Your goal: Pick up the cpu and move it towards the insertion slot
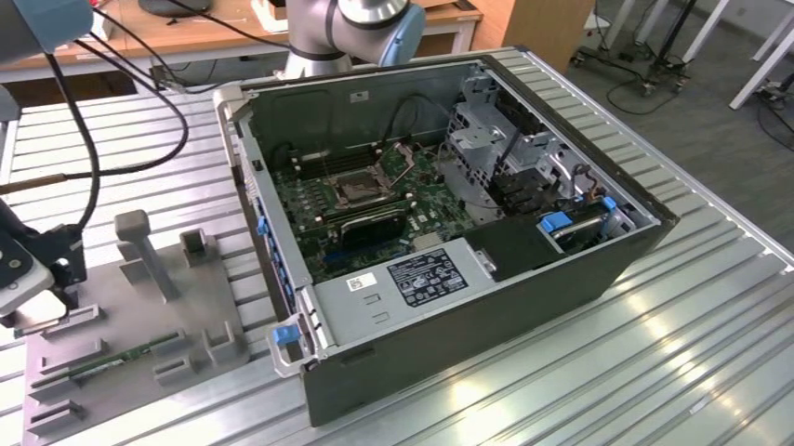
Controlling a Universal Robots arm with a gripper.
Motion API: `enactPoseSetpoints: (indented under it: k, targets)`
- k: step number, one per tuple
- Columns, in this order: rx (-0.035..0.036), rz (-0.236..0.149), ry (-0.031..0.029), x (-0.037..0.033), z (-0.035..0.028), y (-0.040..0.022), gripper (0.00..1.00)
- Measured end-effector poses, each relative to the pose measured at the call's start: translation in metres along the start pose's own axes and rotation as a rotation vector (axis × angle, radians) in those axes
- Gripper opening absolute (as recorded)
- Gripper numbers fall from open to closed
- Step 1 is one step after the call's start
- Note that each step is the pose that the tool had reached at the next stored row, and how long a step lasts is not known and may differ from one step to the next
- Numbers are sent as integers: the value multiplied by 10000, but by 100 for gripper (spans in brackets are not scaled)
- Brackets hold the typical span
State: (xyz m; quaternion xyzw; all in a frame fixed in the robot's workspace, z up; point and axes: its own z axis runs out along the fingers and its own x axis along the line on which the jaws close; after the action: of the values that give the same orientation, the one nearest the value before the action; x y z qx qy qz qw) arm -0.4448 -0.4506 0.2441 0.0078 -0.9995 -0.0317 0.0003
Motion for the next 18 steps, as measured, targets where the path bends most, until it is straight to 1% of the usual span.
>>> enactPoseSetpoints:
  k: [7, 18]
  targets:
    - [-1, 0, -1, 0, -113, 7, 54]
    - [-1, -1, -2, 0, -331, 21, 54]
